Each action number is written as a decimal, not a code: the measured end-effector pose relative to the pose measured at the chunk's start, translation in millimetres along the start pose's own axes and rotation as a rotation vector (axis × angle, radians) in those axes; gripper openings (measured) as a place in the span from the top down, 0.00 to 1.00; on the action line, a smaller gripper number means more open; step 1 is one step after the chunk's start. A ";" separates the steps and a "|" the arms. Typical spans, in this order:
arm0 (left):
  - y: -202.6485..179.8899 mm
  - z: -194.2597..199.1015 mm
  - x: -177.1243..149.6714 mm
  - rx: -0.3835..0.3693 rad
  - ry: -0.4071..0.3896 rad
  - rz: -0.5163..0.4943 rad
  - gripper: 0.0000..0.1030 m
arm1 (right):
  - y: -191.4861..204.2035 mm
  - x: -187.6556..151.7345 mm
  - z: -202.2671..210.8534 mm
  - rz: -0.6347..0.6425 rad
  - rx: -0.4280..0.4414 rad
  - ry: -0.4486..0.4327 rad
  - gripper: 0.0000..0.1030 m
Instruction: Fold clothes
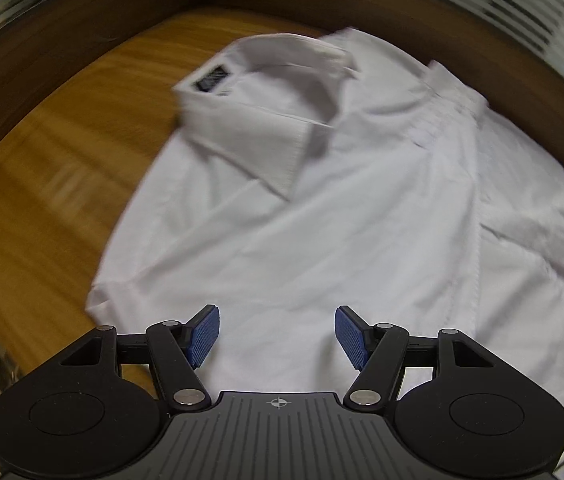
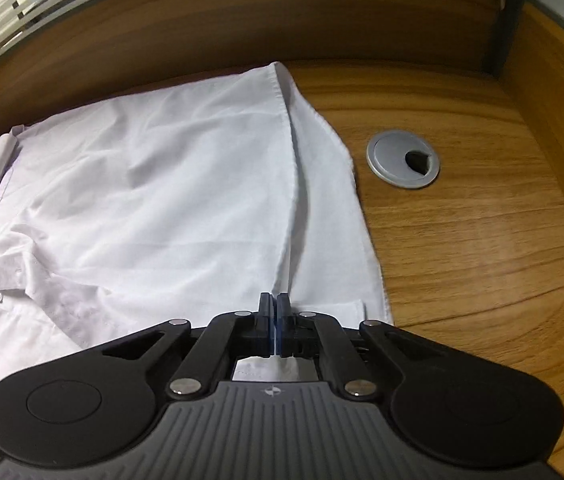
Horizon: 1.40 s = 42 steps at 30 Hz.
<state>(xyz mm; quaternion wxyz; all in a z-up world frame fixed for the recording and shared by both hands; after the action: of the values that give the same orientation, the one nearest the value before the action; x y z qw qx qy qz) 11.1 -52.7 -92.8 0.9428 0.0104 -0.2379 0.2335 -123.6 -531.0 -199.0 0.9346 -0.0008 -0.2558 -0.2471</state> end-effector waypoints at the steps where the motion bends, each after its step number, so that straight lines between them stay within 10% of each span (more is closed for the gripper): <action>1: 4.8 2.2 0.4 0.007 -0.004 0.016 0.35 | -0.4 0.8 2.9 0.008 -0.017 -0.012 1.00; 13: 52.5 9.0 -1.0 0.062 -0.026 0.136 0.35 | -18.4 5.8 4.1 0.085 -0.168 -0.027 0.99; 18: 68.3 13.5 -5.8 0.052 -0.026 0.105 0.35 | -4.0 -10.7 33.5 0.154 -0.109 -0.087 0.71; 29: 73.7 17.4 -5.6 -0.093 0.033 -0.357 0.30 | 75.3 -106.6 108.7 0.403 0.218 -0.020 0.53; 42: 85.6 -11.0 2.9 -0.234 0.076 -0.969 0.31 | 214.3 -221.5 139.2 0.704 0.272 0.022 0.49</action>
<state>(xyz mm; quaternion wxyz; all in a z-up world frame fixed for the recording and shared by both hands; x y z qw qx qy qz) -19.8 26.3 -109.1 0.9457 0.0054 -0.1958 -0.2595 -256.5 -222.8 -157.2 0.9566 0.0381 -0.2603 0.1255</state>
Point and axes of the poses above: each gripper's, at about its wrist camera, not at the fingertips, and z roughly against the way its jaws point, y to its left, x to its top, the point moved 5 cm from there along -z, roughly the way its jaws point
